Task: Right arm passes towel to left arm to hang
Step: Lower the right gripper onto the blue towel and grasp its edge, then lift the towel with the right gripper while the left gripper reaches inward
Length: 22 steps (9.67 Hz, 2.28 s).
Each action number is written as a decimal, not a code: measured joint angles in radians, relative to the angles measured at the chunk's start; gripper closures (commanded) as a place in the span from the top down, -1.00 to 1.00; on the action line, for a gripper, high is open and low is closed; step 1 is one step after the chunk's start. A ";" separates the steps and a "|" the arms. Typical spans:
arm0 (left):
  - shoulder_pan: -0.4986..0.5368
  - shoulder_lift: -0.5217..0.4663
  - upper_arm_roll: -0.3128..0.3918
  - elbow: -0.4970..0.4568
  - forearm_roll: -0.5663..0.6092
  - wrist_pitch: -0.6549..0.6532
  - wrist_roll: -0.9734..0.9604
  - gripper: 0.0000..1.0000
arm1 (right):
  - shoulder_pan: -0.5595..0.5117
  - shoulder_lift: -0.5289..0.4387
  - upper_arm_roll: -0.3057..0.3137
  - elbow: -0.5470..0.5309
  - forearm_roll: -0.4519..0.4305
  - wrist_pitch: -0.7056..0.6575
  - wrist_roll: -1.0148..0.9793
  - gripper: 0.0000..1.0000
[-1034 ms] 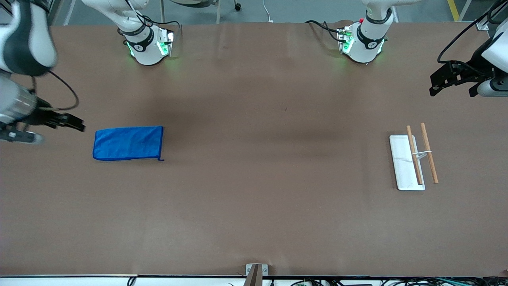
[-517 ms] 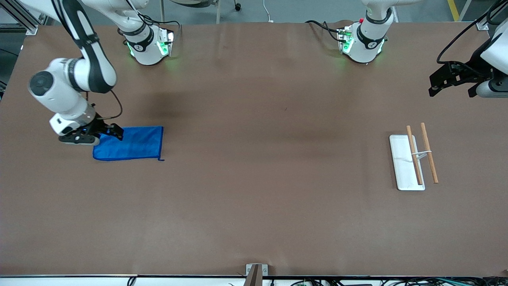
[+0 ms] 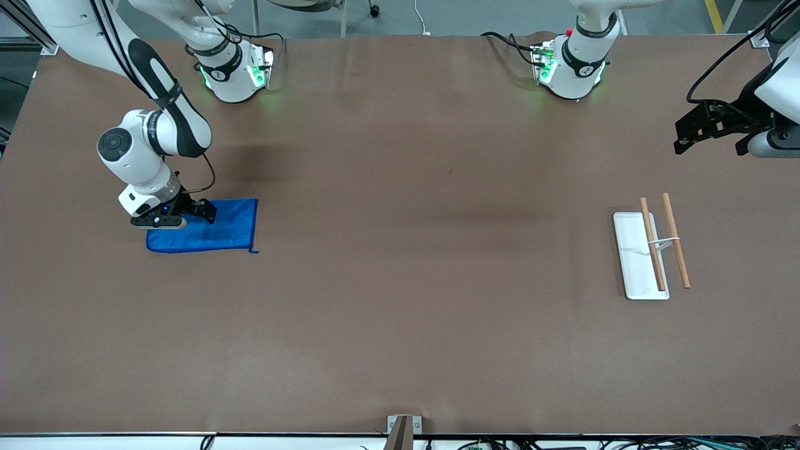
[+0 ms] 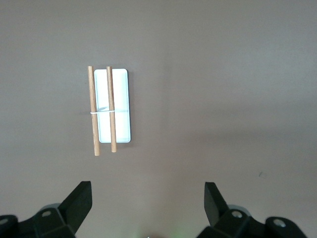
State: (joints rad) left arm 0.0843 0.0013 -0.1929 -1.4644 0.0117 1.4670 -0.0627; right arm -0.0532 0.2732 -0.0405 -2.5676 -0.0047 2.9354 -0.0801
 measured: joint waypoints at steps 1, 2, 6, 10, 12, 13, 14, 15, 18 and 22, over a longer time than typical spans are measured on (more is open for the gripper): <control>0.000 0.000 0.000 0.000 0.000 0.000 0.000 1.00 | 0.000 0.004 0.000 -0.001 0.000 -0.002 -0.001 0.28; 0.000 0.000 0.000 0.001 0.000 0.000 0.000 1.00 | 0.000 0.010 0.000 -0.002 0.000 -0.003 -0.002 -0.15; 0.000 0.000 0.000 0.002 0.000 0.000 0.000 1.00 | 0.000 0.011 -0.003 -0.001 0.000 -0.005 -0.001 -1.00; 0.000 0.000 0.000 0.004 0.000 0.000 0.000 1.00 | 0.002 -0.065 0.001 0.128 0.000 -0.379 0.007 -1.00; 0.000 0.000 0.000 0.004 0.000 0.000 0.000 1.00 | 0.017 -0.163 0.005 0.277 0.000 -0.682 0.010 -1.00; 0.000 0.000 0.000 0.004 0.000 0.000 0.000 1.00 | 0.040 -0.190 0.005 0.365 0.000 -0.818 0.027 -1.00; 0.000 0.000 0.000 0.004 0.000 0.000 0.000 1.00 | 0.079 -0.201 0.010 0.450 0.001 -0.924 0.069 -1.00; 0.000 0.000 0.000 0.005 0.000 0.000 0.000 1.00 | 0.134 -0.201 0.034 0.522 0.001 -0.991 0.150 -1.00; 0.002 0.005 0.002 0.004 -0.054 -0.001 0.006 1.00 | 0.217 -0.184 0.225 0.635 0.087 -0.992 0.345 -1.00; 0.133 0.166 0.006 -0.012 -0.452 0.028 0.148 1.00 | 0.230 -0.084 0.304 0.717 0.569 -0.820 0.338 -1.00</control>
State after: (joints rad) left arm 0.2172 0.1672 -0.1873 -1.4767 -0.4408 1.4948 0.0850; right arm 0.1768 0.1894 0.2637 -1.8501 0.5639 2.1149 0.2584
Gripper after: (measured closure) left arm 0.000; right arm 0.863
